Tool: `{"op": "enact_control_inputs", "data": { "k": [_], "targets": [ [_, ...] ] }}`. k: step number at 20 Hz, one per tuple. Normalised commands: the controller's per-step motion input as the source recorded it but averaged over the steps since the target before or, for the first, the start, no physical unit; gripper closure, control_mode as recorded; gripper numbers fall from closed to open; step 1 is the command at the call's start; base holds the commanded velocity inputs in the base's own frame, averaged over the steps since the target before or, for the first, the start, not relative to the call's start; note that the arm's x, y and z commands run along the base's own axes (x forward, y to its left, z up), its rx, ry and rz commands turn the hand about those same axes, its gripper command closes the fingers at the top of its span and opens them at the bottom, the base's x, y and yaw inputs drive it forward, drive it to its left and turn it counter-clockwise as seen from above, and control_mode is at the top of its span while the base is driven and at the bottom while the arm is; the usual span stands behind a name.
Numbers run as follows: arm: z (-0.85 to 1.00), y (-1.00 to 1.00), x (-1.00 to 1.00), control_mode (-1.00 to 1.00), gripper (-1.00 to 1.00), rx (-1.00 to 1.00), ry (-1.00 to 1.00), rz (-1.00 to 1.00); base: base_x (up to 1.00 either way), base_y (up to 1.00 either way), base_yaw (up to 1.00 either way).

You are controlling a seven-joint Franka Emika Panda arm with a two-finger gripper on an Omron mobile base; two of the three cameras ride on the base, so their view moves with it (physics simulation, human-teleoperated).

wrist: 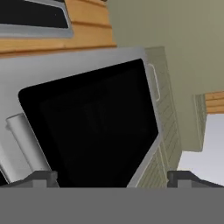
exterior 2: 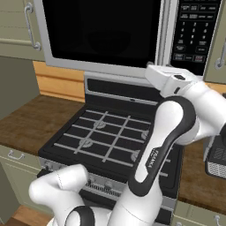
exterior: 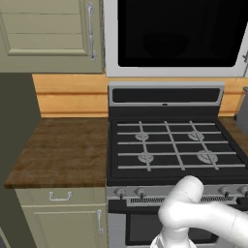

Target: Pick the carrot from the sink and place it in the bowl. Then pick the bowl and place it in the microwave. Then close the microwave door and press the start button.

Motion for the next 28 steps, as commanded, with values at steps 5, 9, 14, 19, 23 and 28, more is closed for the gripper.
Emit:
{"op": "enact_control_inputs", "data": {
  "k": [5,9,14,19,23,28],
  "targets": [
    [0.00,0.01,0.09,-1.00,-1.00,0.06,0.22,0.02,0.00,0.00,0.00],
    [0.00,0.01,-0.02,-1.00,-1.00,0.16,0.49,0.00,0.00,0.00,0.00],
    [-0.07,0.00,-0.03,-1.00,-1.00,0.34,0.44,0.00,0.00,0.00,0.00],
    [-0.50,-0.22,0.00,-1.00,-1.00,0.52,0.31,0.00,0.00,0.00,0.00],
    [-0.37,-0.10,0.08,-1.00,-1.00,0.48,0.32,-0.02,0.00,0.00,0.00],
    [0.21,-0.01,0.40,-1.00,-1.00,0.48,0.44,-0.03,0.00,0.00,0.00]
  ]
}}
